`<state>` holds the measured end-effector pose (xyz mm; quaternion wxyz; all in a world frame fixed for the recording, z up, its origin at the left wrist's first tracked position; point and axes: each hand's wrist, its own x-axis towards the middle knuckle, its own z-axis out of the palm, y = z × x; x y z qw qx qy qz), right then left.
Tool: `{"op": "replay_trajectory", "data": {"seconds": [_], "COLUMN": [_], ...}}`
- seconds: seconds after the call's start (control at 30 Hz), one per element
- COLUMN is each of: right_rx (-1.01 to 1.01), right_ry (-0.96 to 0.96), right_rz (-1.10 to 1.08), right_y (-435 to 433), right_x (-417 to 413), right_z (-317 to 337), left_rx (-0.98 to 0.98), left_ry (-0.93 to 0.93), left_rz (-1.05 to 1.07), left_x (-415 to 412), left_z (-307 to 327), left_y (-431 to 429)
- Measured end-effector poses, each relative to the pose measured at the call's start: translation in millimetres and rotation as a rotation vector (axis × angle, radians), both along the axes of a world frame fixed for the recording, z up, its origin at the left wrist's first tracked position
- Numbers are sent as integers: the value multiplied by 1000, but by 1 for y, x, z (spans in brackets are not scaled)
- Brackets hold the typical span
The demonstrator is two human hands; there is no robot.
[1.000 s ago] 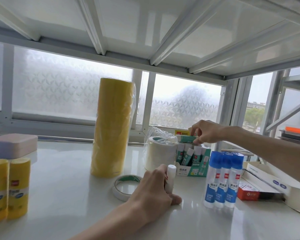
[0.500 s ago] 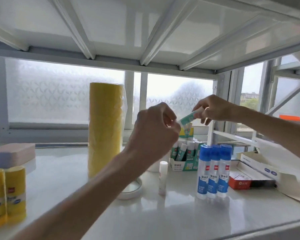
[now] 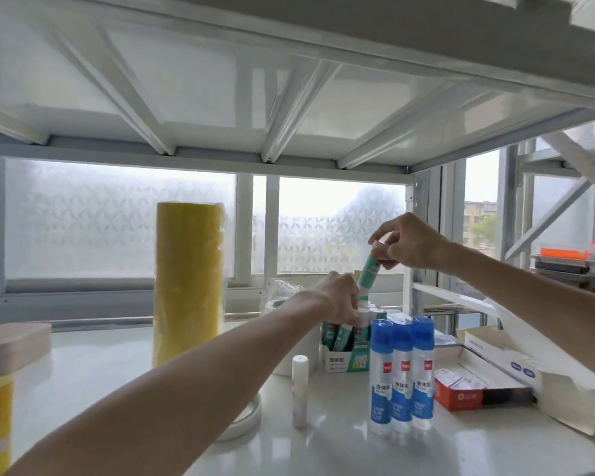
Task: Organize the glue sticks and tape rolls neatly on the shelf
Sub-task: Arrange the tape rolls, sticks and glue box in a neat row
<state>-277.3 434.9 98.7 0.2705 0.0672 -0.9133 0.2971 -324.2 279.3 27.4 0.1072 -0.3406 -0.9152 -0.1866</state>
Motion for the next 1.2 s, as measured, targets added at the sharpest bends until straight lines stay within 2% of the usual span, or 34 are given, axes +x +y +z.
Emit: {"op": "replay_trajectory", "data": {"seconds": [0.13, 0.23, 0.5, 0.7, 0.93, 1.1, 1.2], "right_rx": [-5, 24, 370, 507, 427, 439, 392], "right_ry": [44, -7, -199, -290, -310, -331, -260], "right_rz": [6, 52, 112, 88, 135, 152, 137], "right_y": [0, -6, -32, -42, -31, -25, -14], "right_x": [-3, -3, -14, -18, -19, -18, -14], "right_z": [0, -5, -30, -49, -47, -42, -28], "left_rx": [51, 82, 4, -71, -112, -104, -49], "left_ry": [66, 70, 95, 47, 55, 92, 105], "left_rz": [35, 50, 18, 41, 71, 33, 5], "left_x": [-4, -5, 5, 6, 4, 6, 7], "left_z": [3, 10, 4, 12, 16, 19, 28], "left_y": [-8, -21, -24, -23, -18, -19, -25]}}
